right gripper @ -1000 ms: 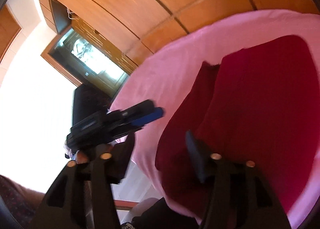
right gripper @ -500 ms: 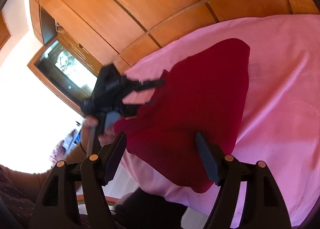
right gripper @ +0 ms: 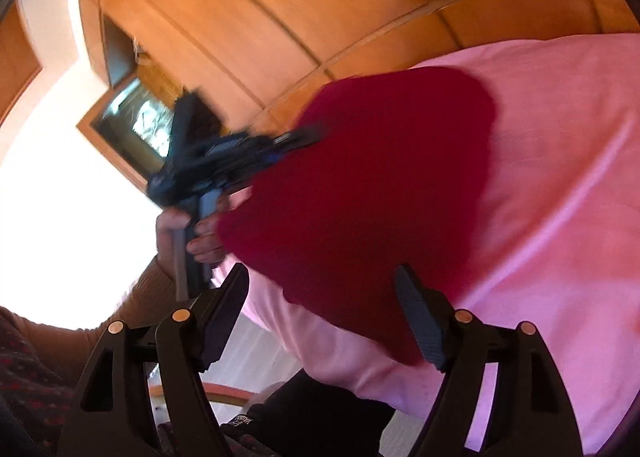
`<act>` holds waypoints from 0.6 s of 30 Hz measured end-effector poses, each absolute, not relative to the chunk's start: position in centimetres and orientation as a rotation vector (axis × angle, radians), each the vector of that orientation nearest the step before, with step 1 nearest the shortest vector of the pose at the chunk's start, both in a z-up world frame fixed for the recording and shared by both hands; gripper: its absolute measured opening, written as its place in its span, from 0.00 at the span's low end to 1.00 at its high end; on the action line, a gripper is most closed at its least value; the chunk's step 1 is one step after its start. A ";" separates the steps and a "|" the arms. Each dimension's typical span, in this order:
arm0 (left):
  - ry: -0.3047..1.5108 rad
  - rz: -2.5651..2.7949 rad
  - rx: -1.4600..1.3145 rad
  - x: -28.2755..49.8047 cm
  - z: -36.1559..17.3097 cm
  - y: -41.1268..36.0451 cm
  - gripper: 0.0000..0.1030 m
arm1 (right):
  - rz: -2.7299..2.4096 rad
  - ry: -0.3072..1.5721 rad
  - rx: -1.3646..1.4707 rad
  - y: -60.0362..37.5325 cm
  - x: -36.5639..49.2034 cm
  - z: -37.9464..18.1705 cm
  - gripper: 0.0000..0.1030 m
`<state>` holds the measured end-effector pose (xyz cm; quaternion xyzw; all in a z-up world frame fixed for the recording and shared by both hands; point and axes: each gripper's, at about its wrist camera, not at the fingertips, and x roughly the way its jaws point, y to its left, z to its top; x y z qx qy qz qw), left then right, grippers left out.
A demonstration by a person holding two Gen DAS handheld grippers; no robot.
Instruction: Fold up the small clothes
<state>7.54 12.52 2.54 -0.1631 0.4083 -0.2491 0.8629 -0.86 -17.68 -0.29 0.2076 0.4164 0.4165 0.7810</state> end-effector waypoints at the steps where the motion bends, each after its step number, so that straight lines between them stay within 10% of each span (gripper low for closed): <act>1: 0.863 -0.505 -0.328 7.4 2.4 13.2 0.18 | 0.859 0.917 0.437 -18.4 -0.8 -0.8 0.68; 7: 0.961 -0.445 -0.333 7.9 -1.9 15.4 0.18 | 0.775 0.943 0.366 -17.7 -0.4 -1.4 0.42; 18: 0.948 -0.352 -0.318 5.9 -5.5 15.0 0.18 | 0.760 1.027 -0.035 -10.8 -1.8 -4.4 0.39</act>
